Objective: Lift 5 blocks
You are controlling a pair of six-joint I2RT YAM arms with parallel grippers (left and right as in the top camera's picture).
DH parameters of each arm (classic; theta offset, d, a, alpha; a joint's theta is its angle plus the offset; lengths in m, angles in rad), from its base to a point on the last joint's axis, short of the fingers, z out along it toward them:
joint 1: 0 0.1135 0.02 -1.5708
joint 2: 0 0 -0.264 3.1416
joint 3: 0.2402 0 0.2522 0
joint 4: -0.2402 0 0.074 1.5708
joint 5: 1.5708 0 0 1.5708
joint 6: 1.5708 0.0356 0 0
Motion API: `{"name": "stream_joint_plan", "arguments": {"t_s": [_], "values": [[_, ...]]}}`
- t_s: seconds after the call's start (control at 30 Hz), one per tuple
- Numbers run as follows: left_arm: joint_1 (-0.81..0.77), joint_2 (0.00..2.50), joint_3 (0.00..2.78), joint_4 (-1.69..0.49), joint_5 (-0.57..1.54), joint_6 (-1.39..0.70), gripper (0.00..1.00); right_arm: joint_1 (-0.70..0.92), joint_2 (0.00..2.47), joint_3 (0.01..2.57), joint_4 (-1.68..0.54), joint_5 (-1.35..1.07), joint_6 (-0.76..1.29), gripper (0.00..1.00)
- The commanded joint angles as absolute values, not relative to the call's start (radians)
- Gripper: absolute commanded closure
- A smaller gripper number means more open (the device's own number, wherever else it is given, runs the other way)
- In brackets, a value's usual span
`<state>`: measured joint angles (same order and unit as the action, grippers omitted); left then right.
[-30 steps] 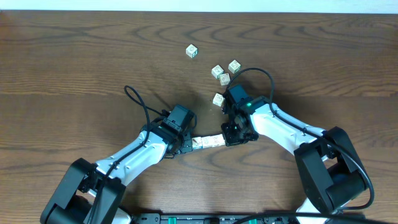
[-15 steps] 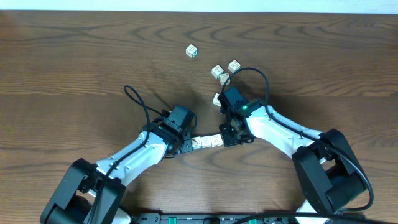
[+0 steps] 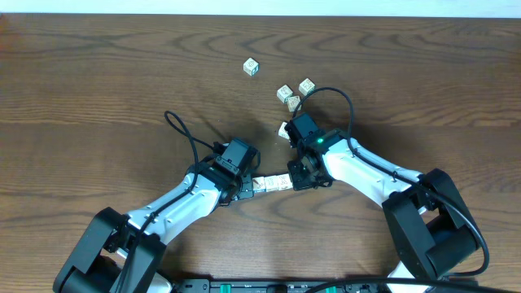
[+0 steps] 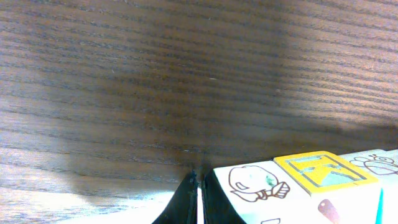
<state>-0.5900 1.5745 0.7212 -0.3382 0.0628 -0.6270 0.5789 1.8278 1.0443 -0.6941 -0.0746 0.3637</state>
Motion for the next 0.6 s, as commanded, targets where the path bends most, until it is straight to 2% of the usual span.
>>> {"name": "stream_joint_plan", "arguments": {"t_s": [0.0, 0.57], "values": [[-0.642, 1.580, 0.730, -0.289, 0.229, -0.595, 0.93, 0.645, 1.889, 1.019, -0.664, -0.218, 0.343, 0.99], [-0.642, 1.580, 0.730, -0.280, 0.256, -0.604, 0.93, 0.657, 1.889, 1.019, -0.616, -0.320, 0.396, 0.99]]}}
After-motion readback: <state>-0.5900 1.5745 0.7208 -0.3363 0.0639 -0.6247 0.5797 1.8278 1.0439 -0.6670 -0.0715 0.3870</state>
